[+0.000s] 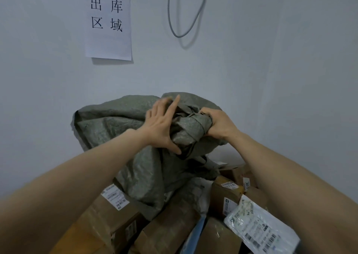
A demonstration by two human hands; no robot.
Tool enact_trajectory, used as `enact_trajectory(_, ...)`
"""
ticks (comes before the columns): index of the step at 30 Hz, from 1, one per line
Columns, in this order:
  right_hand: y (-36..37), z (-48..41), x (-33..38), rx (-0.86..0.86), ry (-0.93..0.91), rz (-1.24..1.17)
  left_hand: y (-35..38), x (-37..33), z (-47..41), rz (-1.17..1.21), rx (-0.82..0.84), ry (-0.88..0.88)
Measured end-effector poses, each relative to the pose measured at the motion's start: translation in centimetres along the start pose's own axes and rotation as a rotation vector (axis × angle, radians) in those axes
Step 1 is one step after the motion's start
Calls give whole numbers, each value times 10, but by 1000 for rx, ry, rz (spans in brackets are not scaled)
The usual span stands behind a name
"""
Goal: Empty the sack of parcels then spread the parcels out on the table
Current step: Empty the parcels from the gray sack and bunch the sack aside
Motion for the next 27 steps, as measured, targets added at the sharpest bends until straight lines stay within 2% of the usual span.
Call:
enact_trajectory(4, -4, 0, -5, -69, -35, 15, -3, 32, 12, -35, 186, -169)
enact_trajectory(6, -6, 0, -5, -134, -53, -51, 1, 42, 17, 44, 191, -317)
enact_trajectory(9, -5, -2, 1, -246, -44, -176, 9, 50, 20, 410, 152, -436)
enact_trajectory(11, 0, -6, 4, -299, -21, -276, 16, 47, 18, 660, 105, -414)
enact_trajectory(14, 8, -7, 4, -379, 11, -380, 23, 38, 14, 885, 33, -440)
enact_trajectory(16, 15, -7, 6, -392, 43, -426, 21, 28, 15, 1117, 17, -441)
enact_trajectory(18, 22, -5, 9, -396, 70, -440, 18, 20, 14, 1345, 32, -454)
enact_trajectory(21, 26, 0, 9, -459, 90, -420, 21, 15, 3, 1525, -28, -419)
enact_trajectory(23, 39, 7, 19, -465, 107, -424, 32, 14, -3, 1494, -140, -515)
enact_trajectory(27, 62, 17, 24, -303, 143, -488, 33, -2, -14, 1228, -469, -587)
Point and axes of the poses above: each hand's wrist, its own z-axis away from the middle knuckle, its own y-axis out of the palm, x = y × z, the point moved 1 cm from there along -z, towards the middle knuckle, and after that the axes turned 11 degrees about y, right-handed, at the moved point
